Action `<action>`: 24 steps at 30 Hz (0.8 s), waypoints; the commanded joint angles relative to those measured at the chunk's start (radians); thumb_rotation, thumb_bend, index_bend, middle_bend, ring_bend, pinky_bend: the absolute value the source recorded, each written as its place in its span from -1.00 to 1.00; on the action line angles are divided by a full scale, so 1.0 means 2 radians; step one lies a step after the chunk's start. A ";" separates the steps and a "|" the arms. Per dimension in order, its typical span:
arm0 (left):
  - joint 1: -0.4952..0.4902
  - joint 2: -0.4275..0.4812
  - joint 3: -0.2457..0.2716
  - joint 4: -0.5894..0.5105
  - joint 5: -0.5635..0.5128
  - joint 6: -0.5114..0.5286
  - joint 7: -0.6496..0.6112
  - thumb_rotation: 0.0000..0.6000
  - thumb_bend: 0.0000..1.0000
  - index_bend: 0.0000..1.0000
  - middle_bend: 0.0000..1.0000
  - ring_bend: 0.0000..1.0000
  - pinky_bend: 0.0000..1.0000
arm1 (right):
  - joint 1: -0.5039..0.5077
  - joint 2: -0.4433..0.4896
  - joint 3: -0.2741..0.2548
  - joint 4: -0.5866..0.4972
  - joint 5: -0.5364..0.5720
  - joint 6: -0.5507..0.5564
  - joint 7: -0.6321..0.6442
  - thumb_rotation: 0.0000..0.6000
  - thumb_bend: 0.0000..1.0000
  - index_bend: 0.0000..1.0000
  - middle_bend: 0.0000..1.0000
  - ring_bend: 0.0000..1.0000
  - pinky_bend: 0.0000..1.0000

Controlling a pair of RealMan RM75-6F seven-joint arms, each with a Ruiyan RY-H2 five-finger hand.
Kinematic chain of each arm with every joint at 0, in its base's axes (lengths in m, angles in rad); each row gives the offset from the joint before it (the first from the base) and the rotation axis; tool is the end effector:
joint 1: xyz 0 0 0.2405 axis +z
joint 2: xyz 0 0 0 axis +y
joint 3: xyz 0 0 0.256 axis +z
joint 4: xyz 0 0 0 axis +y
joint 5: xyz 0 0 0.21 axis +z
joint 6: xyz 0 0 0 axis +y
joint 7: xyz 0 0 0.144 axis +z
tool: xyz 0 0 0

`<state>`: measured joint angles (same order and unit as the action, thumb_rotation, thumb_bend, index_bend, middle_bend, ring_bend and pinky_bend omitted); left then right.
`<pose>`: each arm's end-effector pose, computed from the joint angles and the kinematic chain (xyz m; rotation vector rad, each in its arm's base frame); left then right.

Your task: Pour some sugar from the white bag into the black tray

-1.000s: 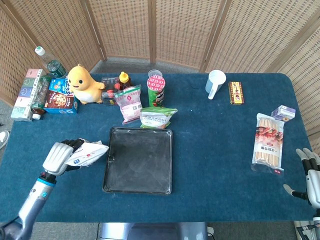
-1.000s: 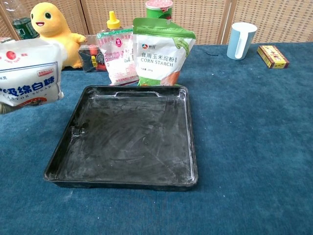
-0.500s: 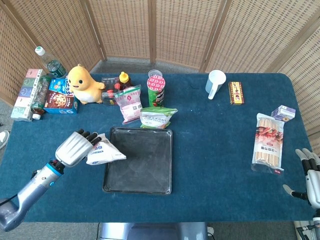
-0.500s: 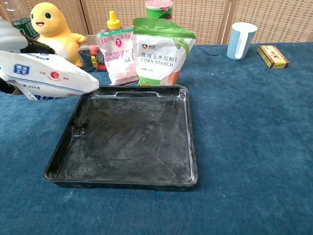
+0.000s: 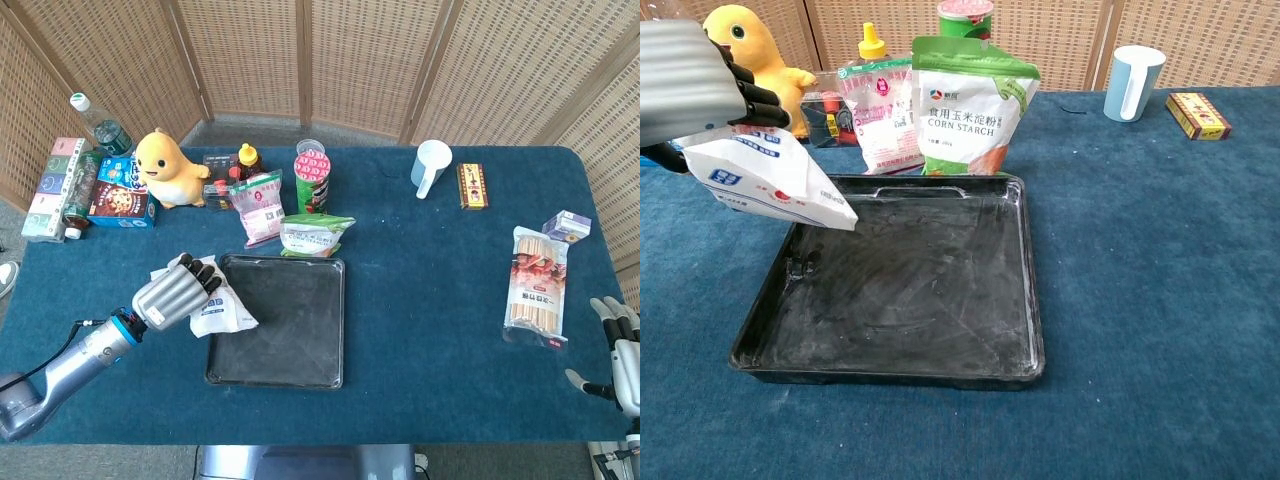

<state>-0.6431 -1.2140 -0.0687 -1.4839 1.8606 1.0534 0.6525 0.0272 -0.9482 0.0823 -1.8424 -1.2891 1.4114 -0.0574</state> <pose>-0.1768 0.3063 0.0689 -2.1391 0.3022 -0.6426 -0.3138 -0.1640 0.1945 1.2122 -1.0611 0.7460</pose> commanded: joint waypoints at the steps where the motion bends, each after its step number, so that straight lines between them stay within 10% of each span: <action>1: -0.011 0.003 0.000 -0.009 0.007 -0.013 0.029 1.00 -0.22 0.21 -0.05 0.05 0.15 | 0.000 0.000 0.000 0.000 0.000 -0.001 0.001 1.00 -0.95 -0.99 -1.00 -1.00 -0.96; 24: -0.074 0.036 -0.007 -0.049 0.043 -0.125 0.232 1.00 -0.22 0.27 -0.05 0.05 0.15 | -0.003 0.008 -0.002 -0.003 -0.008 0.001 0.017 1.00 -0.95 -0.99 -1.00 -1.00 -0.96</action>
<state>-0.7846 -1.1448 -0.0866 -1.5720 1.9459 0.8202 1.0982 0.0217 -0.9334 0.0785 -1.8477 -1.3050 1.4143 -0.0237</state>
